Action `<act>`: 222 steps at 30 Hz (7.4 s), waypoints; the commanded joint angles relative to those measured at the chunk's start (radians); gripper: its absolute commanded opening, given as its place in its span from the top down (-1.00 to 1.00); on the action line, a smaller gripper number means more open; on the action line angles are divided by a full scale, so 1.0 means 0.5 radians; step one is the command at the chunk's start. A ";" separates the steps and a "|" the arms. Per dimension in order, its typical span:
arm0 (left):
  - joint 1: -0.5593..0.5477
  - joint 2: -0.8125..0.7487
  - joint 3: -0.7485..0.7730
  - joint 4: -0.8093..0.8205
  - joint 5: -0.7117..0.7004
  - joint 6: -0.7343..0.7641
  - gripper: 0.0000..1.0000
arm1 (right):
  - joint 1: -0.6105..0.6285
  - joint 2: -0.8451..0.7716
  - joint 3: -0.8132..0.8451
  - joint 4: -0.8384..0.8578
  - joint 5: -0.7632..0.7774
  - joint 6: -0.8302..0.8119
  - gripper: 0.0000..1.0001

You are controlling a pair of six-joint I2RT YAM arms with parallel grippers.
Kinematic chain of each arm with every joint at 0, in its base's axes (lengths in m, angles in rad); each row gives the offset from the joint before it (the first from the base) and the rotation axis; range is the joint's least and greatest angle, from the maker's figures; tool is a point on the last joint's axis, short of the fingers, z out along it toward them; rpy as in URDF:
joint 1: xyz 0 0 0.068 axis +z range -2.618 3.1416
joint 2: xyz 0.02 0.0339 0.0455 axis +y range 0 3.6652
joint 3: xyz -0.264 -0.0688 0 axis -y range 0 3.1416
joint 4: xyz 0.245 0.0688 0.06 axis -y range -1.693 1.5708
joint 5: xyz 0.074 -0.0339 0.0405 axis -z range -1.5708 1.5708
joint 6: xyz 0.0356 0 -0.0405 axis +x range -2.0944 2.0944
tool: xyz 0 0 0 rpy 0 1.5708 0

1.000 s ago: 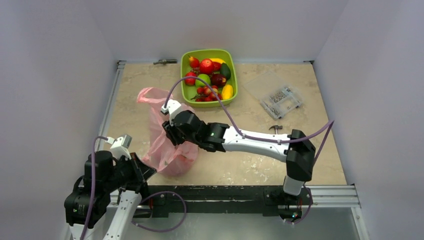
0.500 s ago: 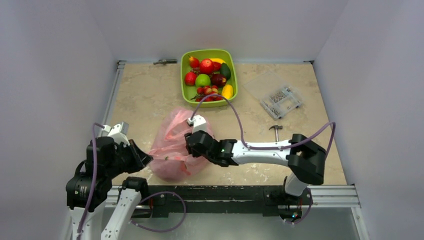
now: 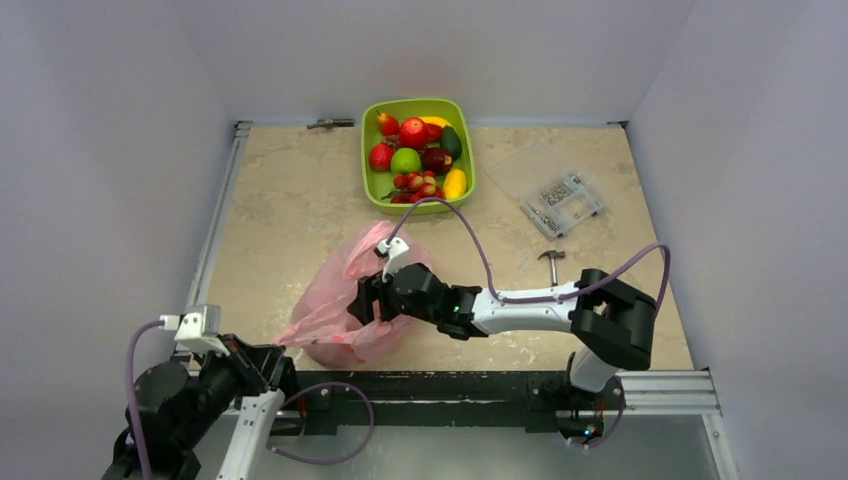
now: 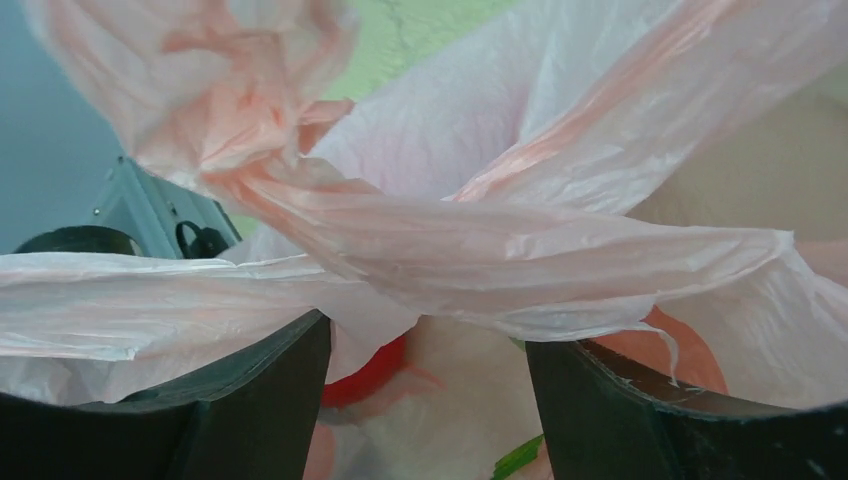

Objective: Take the fake fruits out of the plastic bag
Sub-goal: Adjust the plastic bag at the center of the board, then take out the fake fruit from the plastic bag.

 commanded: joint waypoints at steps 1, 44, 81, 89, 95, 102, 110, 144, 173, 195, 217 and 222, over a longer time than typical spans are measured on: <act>0.005 -0.094 0.046 0.177 0.041 0.010 1.00 | -0.017 -0.068 0.169 0.005 -0.081 -0.191 -0.47; 0.005 0.138 0.078 0.250 -0.341 -0.071 1.00 | -0.048 -0.338 0.799 -0.853 0.235 -1.048 -0.98; 0.005 1.166 1.209 0.206 -0.869 0.069 1.00 | -0.686 0.571 2.415 -0.554 -1.094 0.426 1.00; 0.005 0.912 0.908 0.223 -0.558 0.053 1.00 | -0.911 0.423 2.027 -0.554 -1.638 0.424 1.00; 0.005 0.295 0.090 0.235 -0.165 -0.158 1.00 | -0.913 0.114 1.218 -0.833 -1.742 -0.020 0.99; 0.003 -0.030 0.021 0.047 -0.160 -0.107 1.00 | -0.893 -0.346 0.778 -1.258 -1.189 -0.492 0.00; 0.005 0.067 0.210 -0.023 -0.037 0.083 -0.10 | -0.735 -0.803 0.733 -1.601 -0.534 -0.619 -0.84; -0.736 1.352 0.119 0.228 -0.452 0.356 -0.94 | -0.115 -0.427 0.576 -0.869 0.463 0.260 -0.98; -0.801 -0.242 -0.689 0.694 -1.035 -0.523 1.00 | -0.054 -0.649 0.094 -1.298 0.956 0.065 1.00; -0.802 0.075 -0.644 0.594 -0.542 -0.415 1.00 | -0.050 -0.785 1.052 -1.610 0.292 -0.512 -0.80; -0.799 0.035 -0.696 0.416 -0.611 -0.603 1.00 | 0.329 0.323 0.363 0.263 0.163 -0.196 0.45; -0.802 0.049 -0.736 0.337 -0.544 -0.603 1.00 | 0.329 0.581 0.309 0.467 0.015 -0.024 0.45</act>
